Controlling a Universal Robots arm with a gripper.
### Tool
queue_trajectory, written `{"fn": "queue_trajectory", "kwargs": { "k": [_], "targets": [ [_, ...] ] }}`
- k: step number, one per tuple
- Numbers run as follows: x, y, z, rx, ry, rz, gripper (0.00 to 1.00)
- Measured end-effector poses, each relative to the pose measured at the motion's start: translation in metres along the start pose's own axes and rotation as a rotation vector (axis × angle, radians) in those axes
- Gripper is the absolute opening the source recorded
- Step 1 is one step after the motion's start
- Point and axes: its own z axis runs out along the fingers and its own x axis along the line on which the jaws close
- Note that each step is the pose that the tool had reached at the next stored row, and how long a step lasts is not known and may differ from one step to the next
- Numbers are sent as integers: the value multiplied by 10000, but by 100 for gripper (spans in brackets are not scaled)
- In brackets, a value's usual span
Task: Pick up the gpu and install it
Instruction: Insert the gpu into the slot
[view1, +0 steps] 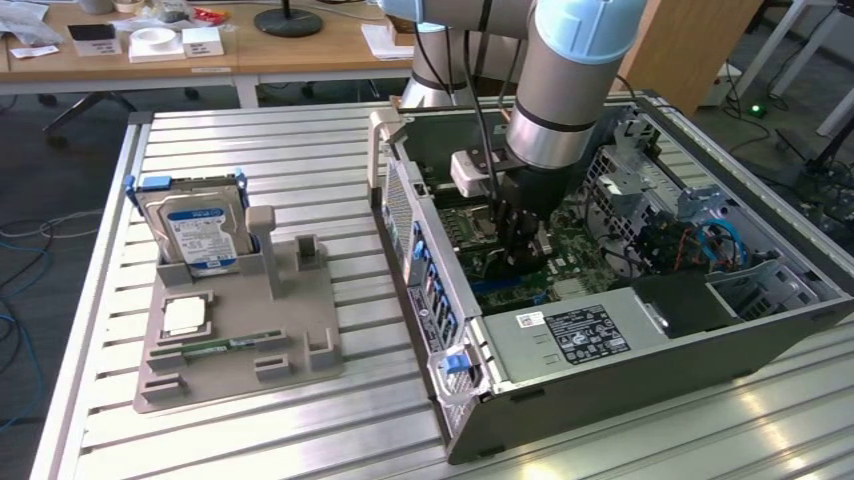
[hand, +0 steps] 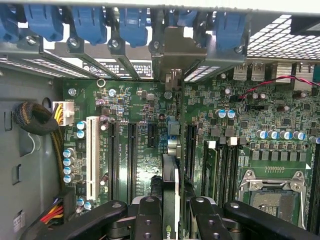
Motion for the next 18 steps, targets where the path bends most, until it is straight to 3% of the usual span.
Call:
{"fn": "queue_trajectory", "kwargs": {
  "k": [18],
  "targets": [
    [1,0,0,0,55,63,26]
  ]
}}
